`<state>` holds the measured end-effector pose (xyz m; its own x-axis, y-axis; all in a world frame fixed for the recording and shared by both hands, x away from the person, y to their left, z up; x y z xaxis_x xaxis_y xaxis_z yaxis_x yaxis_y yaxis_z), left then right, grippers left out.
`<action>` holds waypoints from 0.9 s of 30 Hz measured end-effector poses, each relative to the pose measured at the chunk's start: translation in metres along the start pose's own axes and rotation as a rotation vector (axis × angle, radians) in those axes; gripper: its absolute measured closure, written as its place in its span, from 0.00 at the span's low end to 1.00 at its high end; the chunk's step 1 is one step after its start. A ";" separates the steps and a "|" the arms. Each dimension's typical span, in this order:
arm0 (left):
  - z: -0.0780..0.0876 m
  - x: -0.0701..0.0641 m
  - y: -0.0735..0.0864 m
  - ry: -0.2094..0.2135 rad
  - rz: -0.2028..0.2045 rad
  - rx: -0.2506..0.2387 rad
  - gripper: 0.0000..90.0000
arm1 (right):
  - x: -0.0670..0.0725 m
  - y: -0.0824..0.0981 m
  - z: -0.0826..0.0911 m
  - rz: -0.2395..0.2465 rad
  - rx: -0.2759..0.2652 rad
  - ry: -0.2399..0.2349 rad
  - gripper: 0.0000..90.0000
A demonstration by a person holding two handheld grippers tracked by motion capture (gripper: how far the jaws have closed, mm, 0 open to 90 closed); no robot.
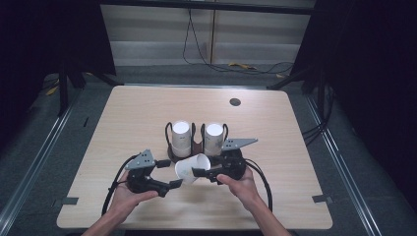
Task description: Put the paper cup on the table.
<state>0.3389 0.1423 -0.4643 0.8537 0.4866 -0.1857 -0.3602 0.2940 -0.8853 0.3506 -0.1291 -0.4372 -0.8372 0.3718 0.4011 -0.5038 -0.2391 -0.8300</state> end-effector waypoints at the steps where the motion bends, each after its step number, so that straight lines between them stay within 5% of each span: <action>1: 0.000 -0.001 0.000 0.004 -0.001 -0.001 0.18 | 0.000 0.000 0.000 0.000 -0.003 -0.001 0.42; 11: -0.008 -0.006 -0.001 0.057 -0.002 0.010 0.17 | -0.003 0.005 0.002 -0.070 -0.060 -0.102 0.42; 27: -0.015 -0.008 0.000 0.060 -0.075 0.026 0.18 | 0.000 0.005 -0.006 -0.026 -0.010 -0.102 0.42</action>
<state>0.3376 0.1260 -0.4694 0.8992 0.4126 -0.1455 -0.3037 0.3494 -0.8864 0.3491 -0.1247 -0.4432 -0.8412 0.2846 0.4598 -0.5243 -0.2212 -0.8223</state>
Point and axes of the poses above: each handheld gripper's, and its own axes: z roughly backward along the jaws, y roughly out of its underside, x roughly to its left, the point moved 1 cm from there along -z, roughly forward along the jaws, and after that the axes turned 4 degrees about -y, right-handed, at the moved point
